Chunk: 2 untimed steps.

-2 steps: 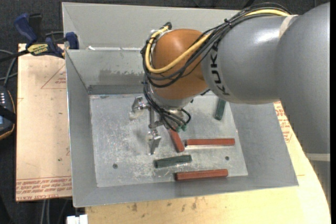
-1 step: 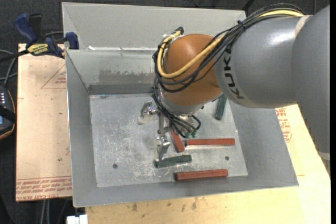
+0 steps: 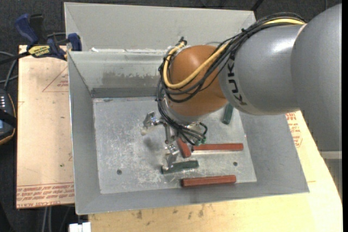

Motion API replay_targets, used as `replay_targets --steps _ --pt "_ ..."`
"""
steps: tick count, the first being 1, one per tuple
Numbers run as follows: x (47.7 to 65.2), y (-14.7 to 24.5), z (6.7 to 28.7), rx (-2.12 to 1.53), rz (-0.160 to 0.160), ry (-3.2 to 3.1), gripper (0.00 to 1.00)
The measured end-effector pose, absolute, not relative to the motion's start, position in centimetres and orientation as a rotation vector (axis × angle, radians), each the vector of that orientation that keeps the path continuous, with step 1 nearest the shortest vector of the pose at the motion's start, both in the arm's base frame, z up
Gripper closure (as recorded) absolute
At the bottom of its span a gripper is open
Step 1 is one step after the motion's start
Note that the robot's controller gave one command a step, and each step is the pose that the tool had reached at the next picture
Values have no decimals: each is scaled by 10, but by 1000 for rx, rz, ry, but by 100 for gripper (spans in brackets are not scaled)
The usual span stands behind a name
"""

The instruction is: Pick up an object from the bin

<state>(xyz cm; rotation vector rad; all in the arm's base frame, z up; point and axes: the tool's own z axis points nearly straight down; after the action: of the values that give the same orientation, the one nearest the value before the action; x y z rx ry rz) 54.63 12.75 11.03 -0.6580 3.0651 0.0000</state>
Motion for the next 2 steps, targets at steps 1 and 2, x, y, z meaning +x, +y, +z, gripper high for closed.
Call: replay_targets --steps 1,2 --pt "542 120 94 -799 4 3037 0" --pt "536 127 141 -968 0 2990 0"
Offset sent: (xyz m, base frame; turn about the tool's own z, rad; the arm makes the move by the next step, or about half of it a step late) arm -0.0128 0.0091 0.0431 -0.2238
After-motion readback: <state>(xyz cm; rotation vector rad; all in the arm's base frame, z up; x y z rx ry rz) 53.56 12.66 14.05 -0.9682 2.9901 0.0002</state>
